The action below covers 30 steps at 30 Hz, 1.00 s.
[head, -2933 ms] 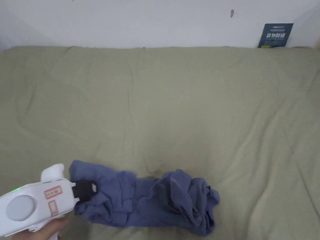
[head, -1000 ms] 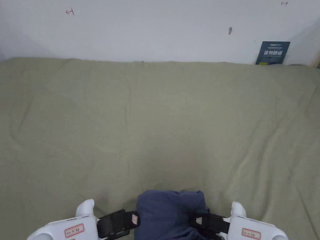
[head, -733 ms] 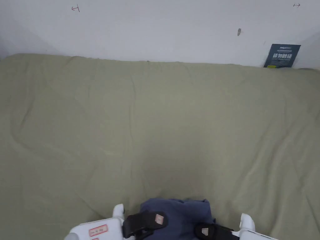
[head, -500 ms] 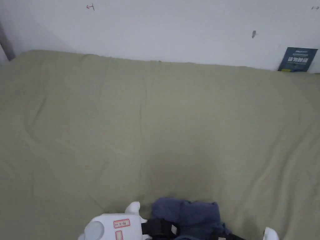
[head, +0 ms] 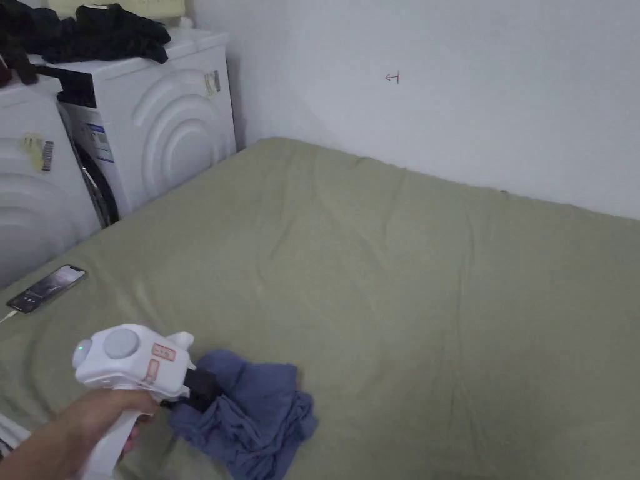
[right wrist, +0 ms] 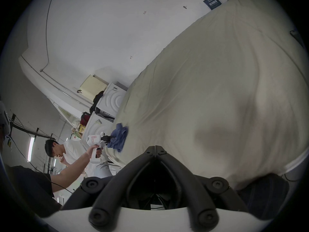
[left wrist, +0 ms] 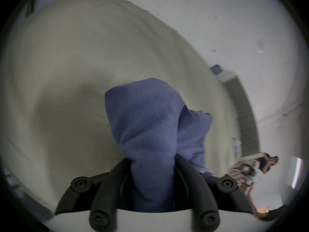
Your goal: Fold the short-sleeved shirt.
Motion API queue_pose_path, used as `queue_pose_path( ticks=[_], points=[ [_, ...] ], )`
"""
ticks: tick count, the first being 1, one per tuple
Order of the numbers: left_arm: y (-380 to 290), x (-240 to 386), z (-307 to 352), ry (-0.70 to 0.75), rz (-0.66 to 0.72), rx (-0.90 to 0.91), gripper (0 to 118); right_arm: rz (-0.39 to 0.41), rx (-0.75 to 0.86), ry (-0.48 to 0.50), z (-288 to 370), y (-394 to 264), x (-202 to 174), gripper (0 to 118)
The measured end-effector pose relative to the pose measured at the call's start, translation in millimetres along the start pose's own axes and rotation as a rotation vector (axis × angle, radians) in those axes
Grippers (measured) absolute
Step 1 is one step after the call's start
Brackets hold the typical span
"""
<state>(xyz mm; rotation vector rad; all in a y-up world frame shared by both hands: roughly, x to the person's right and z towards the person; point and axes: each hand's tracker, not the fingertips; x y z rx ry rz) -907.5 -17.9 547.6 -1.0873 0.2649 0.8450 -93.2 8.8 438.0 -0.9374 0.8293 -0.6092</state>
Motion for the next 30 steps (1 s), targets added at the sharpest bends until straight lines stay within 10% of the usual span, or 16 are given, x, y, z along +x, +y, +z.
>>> queue_pose_path(
  ticks=[5, 7, 9, 16, 17, 18, 19, 20, 30],
  points=[
    [-1.2, -8.9, 10.4, -0.097, 0.046, 0.010, 21, -0.011, 0.018, -0.028, 5.7, -6.8, -10.5, 0],
    [-3.9, 2.9, 11.7, -0.064, -0.044, 0.016, 41, -0.007, 0.022, -0.020, 5.0, -6.5, -16.1, 0],
    [-10.3, 3.0, 28.1, -0.097, -0.071, 0.031, 100, -0.004, 0.023, -0.013, 3.5, -4.2, -21.9, 0],
    [-22.8, -41.6, 110.1, 0.018, 0.007, 0.173, 115, 0.053, 0.017, 0.004, -1.7, -4.3, -38.4, 0],
    [-27.4, -39.9, 123.6, 0.057, 0.009, 0.223, 105, 0.078, 0.011, 0.000, -1.5, -4.3, -41.4, 0],
    [-35.6, -29.8, 138.4, 0.126, -0.013, 0.327, 73, 0.131, -0.005, -0.034, -2.1, -3.8, -47.7, 0],
    [-43.1, -14.6, 148.6, 0.213, -0.065, 0.415, 16, 0.187, -0.015, -0.091, -2.2, -2.9, -55.8, 0],
    [-59.2, 7.5, 158.7, 0.357, -0.101, 0.490, 0, 0.246, 0.003, -0.143, -0.4, -2.4, -64.7, 0],
    [-231.8, 320.6, 222.3, 0.060, -0.621, 1.125, 0, 0.745, 0.431, -0.343, 76.2, 74.8, -194.7, 0]
  ],
)
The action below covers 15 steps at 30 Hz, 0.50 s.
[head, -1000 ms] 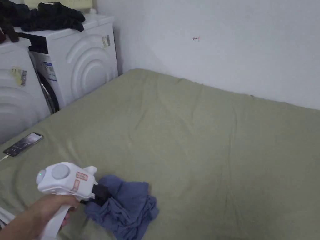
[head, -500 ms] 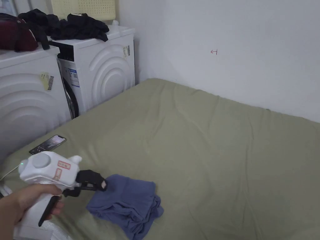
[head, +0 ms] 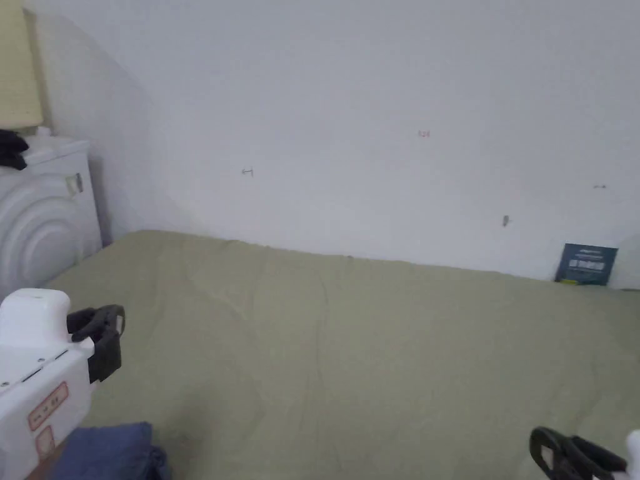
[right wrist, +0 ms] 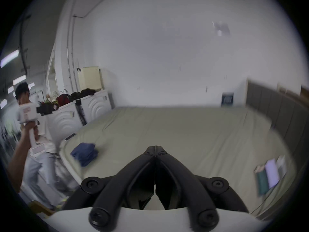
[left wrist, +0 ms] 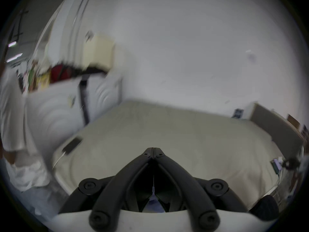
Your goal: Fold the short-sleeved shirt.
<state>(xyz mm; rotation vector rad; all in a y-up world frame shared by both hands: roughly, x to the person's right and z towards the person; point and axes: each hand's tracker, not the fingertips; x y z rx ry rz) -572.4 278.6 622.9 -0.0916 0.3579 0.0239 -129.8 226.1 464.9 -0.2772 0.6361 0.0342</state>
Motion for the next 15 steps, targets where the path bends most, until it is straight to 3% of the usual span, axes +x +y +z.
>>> queue_pose_path(
  ticks=[4, 7, 11, 13, 15],
  points=[
    [36.6, 74.4, 13.2, -0.155, -0.033, 0.143, 0, 0.096, 0.136, -0.044, 18.1, 61.7, 10.1, 1],
    [37.5, 105.9, 23.8, -0.140, -0.036, 0.178, 0, 0.175, 0.177, -0.144, 37.4, 77.8, 11.7, 2],
    [13.2, 131.8, 40.0, -0.079, -0.020, 0.192, 0, 0.062, 0.223, -0.162, 63.1, 60.0, 17.8, 7],
    [-5.9, 131.6, 36.0, -0.135, -0.009, 0.177, 0, 0.051, 0.219, -0.204, 63.8, 43.3, 21.3, 9],
    [-18.5, 144.1, 32.8, -0.063, -0.087, 0.108, 0, 0.096, 0.225, -0.221, 59.4, 31.5, 24.1, 9]
  ],
)
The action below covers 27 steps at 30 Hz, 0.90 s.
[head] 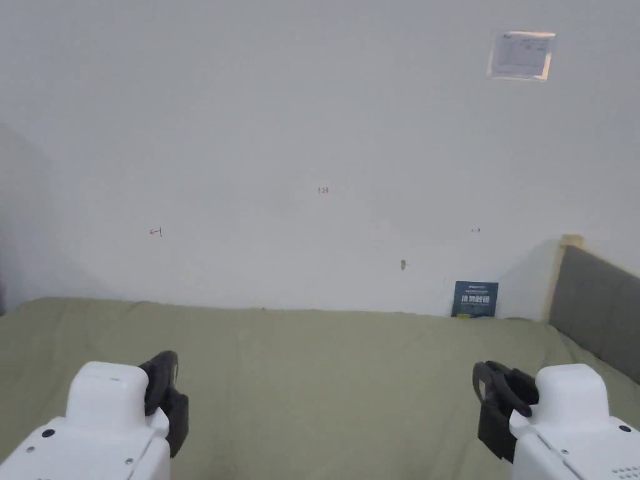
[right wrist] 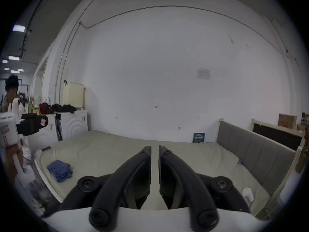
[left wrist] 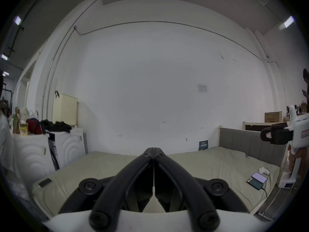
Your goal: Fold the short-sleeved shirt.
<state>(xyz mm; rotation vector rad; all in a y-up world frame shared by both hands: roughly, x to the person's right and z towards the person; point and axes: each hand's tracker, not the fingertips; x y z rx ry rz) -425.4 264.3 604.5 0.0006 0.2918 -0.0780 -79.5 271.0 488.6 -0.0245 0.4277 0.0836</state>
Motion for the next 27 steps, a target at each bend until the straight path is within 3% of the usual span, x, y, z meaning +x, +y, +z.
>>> queue_pose_path(
  ticks=[1, 2, 4, 5, 11, 13, 14, 16, 19, 21, 23, 27],
  points=[
    [-4.6, 0.7, -1.1, -0.006, -0.010, -0.013, 0, 0.025, 0.004, -0.045, 0.8, -3.4, -1.2, 9],
    [-7.0, -1.3, -2.2, -0.036, 0.013, -0.019, 0, 0.002, 0.022, -0.083, 2.9, -4.9, -1.8, 9],
    [-6.8, 3.4, -3.5, -0.051, 0.036, -0.029, 0, -0.095, 0.047, -0.024, 5.8, -5.0, 1.3, 9],
    [-7.6, 2.8, -4.1, -0.043, 0.033, -0.028, 0, -0.102, 0.047, -0.025, 5.9, -4.8, 1.6, 9],
    [-1.1, 2.9, -4.1, -0.043, 0.032, -0.024, 0, -0.049, 0.045, -0.045, 7.4, -0.1, -2.6, 9],
    [-1.0, 2.3, -4.8, -0.043, 0.033, -0.029, 15, -0.032, 0.042, -0.039, 7.6, 0.1, -6.6, 11],
    [-1.1, 1.7, -5.1, -0.041, 0.031, -0.028, 32, -0.017, 0.040, -0.040, 7.0, -0.4, -9.0, 17],
    [0.3, 3.7, -5.3, -0.046, 0.034, -0.035, 49, 0.012, 0.031, -0.057, 5.8, -1.4, -13.6, 28],
    [-0.7, 5.3, -5.5, -0.047, 0.035, -0.035, 75, 0.030, 0.018, -0.051, 4.9, -2.7, -16.4, 59],
    [-0.8, 5.4, -6.8, -0.050, 0.035, -0.037, 95, 0.032, 0.012, -0.045, 4.9, -2.6, -17.4, 89],
    [0.4, 7.3, -5.4, -0.056, 0.033, -0.033, 104, 0.036, 0.004, -0.043, 3.8, -2.7, -18.9, 109],
    [2.6, 10.3, -6.1, -0.061, 0.025, -0.032, 110, 0.053, -0.004, -0.062, 2.6, -2.4, -22.5, 115]
  ],
)
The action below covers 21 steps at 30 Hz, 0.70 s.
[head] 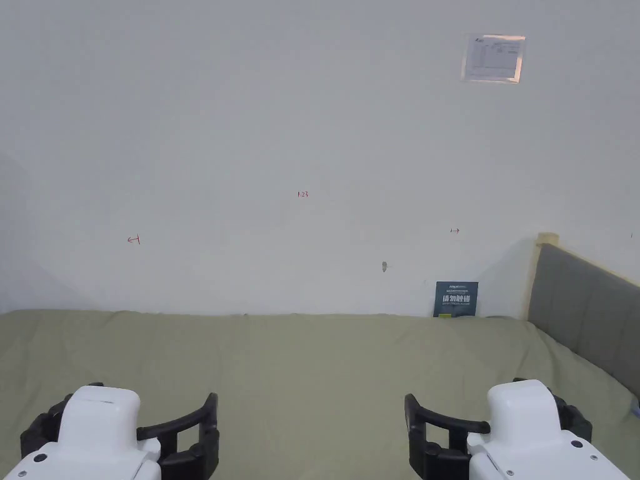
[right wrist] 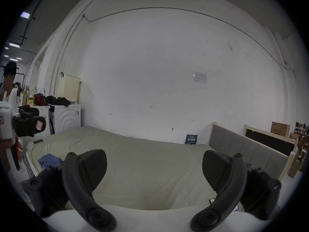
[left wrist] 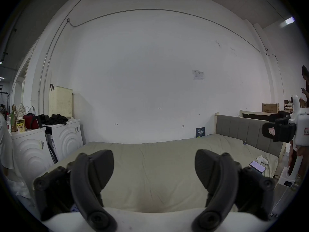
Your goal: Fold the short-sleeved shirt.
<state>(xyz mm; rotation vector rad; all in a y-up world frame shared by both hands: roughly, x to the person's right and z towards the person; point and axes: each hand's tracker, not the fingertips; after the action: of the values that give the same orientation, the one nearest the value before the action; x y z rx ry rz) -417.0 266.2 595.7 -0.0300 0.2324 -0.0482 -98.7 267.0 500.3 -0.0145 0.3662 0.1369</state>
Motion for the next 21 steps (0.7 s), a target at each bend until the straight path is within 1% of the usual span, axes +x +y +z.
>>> queue_pose_path(
  ticks=[2, 4, 6, 9, 11, 13, 18, 21],
  points=[
    [0.5, 0.9, -0.6, -0.004, -0.003, 0.001, 118, -0.016, 0.008, -0.002, 0.4, 0.9, 1.9, 116],
    [2.6, 3.5, 0.5, -0.012, 0.000, 0.009, 118, -0.069, 0.002, 0.034, -0.4, 4.6, 4.3, 116],
    [3.4, 4.9, -0.3, -0.016, 0.002, 0.005, 118, -0.102, -0.039, 0.022, -1.4, 10.3, 3.5, 116],
    [3.5, 5.1, 1.0, -0.006, -0.004, 0.009, 118, -0.101, -0.114, -0.046, -1.1, 19.1, -4.8, 116],
    [3.7, 5.3, 1.1, 0.000, -0.001, 0.010, 118, -0.097, -0.109, -0.046, 0.5, 22.8, -8.3, 116],
    [3.8, 2.6, 2.0, 0.000, 0.007, 0.012, 118, -0.127, -0.087, -0.047, 4.5, 24.1, -9.4, 116],
    [3.1, 1.9, 1.9, 0.008, 0.007, 0.004, 118, -0.209, -0.095, 0.049, 9.5, 31.2, -2.4, 116],
    [2.2, 0.6, 2.1, 0.015, 0.007, 0.000, 118, -0.241, -0.083, 0.043, 13.3, 34.6, 1.0, 116]
  ],
)
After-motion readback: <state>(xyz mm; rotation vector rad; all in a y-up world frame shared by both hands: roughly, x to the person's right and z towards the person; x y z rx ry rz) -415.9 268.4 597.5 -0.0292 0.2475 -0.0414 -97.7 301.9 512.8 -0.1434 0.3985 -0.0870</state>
